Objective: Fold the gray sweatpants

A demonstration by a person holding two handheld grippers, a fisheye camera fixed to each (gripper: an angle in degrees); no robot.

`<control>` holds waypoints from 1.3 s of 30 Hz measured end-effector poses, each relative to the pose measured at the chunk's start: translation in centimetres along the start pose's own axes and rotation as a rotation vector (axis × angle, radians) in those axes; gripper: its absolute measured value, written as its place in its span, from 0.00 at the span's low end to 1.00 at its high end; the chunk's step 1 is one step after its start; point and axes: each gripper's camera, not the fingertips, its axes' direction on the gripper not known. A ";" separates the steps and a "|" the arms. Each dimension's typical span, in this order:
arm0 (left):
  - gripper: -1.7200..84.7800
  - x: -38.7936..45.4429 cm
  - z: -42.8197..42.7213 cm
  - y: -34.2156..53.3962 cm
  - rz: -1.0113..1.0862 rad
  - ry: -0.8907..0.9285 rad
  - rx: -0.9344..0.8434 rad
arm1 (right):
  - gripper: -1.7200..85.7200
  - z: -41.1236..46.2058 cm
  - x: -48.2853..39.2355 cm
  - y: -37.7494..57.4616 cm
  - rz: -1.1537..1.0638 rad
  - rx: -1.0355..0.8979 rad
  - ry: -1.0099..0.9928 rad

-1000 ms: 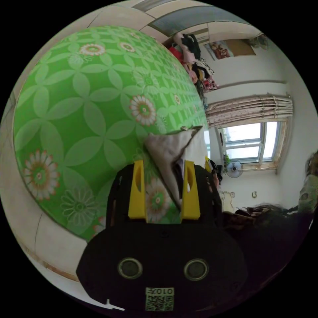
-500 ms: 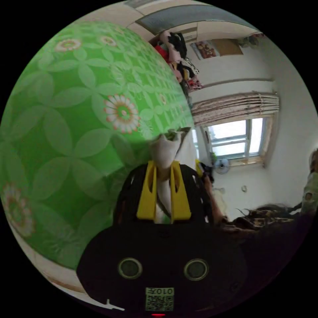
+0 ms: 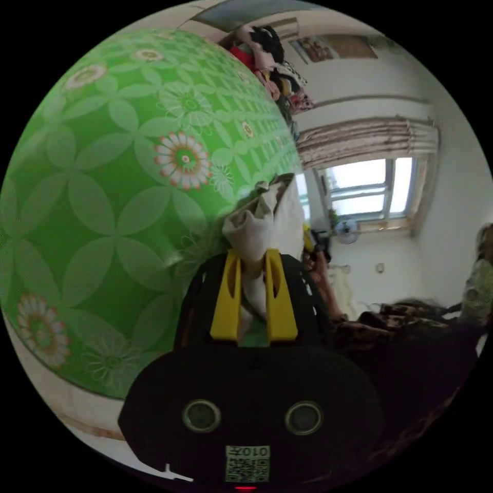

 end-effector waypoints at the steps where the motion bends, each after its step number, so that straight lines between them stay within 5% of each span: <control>1: 0.16 -1.1 0.5 0.1 -0.032 0.100 0.014 | 0.10 0.0 0.0 0.7 -0.008 0.002 -0.009; 7: 0.22 -4.1 2.2 1.2 -0.079 0.347 0.064 | 0.10 0.1 0.4 3.8 0.016 0.017 -0.083; 16: 0.16 -3.0 6.8 0.5 -0.058 0.101 0.000 | 0.10 0.8 -0.2 8.8 0.010 0.017 -0.067; 25: 0.11 -7.7 10.4 -0.4 -0.158 0.290 -0.006 | 0.09 1.5 -1.0 15.1 0.084 0.055 -0.113; 39: 0.11 -8.1 23.4 -10.7 0.155 0.374 -0.482 | 0.09 -0.2 -6.5 43.6 0.332 0.537 0.047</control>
